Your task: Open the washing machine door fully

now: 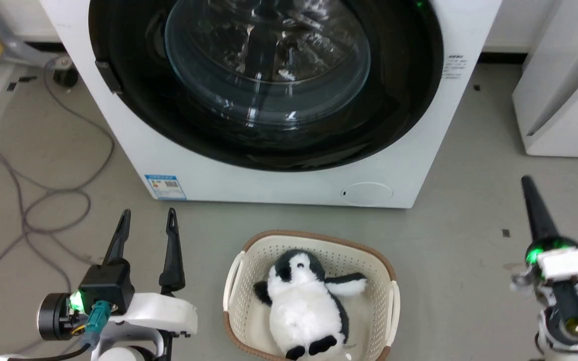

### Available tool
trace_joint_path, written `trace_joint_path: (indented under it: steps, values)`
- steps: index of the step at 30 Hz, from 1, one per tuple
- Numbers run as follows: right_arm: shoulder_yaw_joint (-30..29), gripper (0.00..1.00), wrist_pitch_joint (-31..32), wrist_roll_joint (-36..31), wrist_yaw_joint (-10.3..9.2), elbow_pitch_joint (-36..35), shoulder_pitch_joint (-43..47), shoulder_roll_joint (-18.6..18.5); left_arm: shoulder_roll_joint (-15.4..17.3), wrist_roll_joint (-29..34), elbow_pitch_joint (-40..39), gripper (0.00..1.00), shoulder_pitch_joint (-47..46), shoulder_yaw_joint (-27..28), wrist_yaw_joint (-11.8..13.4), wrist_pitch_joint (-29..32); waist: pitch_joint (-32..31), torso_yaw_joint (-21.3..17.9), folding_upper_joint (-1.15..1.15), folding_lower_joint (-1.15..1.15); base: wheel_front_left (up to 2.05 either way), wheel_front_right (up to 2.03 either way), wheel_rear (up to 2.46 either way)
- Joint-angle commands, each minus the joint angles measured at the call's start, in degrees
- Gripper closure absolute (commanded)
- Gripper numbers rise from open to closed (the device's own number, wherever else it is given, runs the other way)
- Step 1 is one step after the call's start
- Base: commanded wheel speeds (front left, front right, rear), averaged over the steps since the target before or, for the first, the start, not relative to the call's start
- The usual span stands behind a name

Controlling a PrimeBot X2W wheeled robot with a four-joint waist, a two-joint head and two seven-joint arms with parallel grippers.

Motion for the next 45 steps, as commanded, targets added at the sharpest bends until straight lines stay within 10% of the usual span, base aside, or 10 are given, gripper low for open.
trace_joint_path:
  steps: [1,45]
  values:
    - [-0.9,1.0,0.4,2.5,0.04,1.1,-2.4,-0.6,0.0,-0.3,-0.5,0.0,-1.3,0.0,0.4,-0.5,1.2,0.7,0.0,-0.01,0.0,0.0,0.0]
    - [2.1,1.0,8.3,19.7,0.05,31.1,-48.8,-14.3,0.0,-4.0,-2.9,0.0,-10.5,-0.7,4.4,-5.7,19.0,10.3,0.0,-0.01,0.0,0.0,0.0]
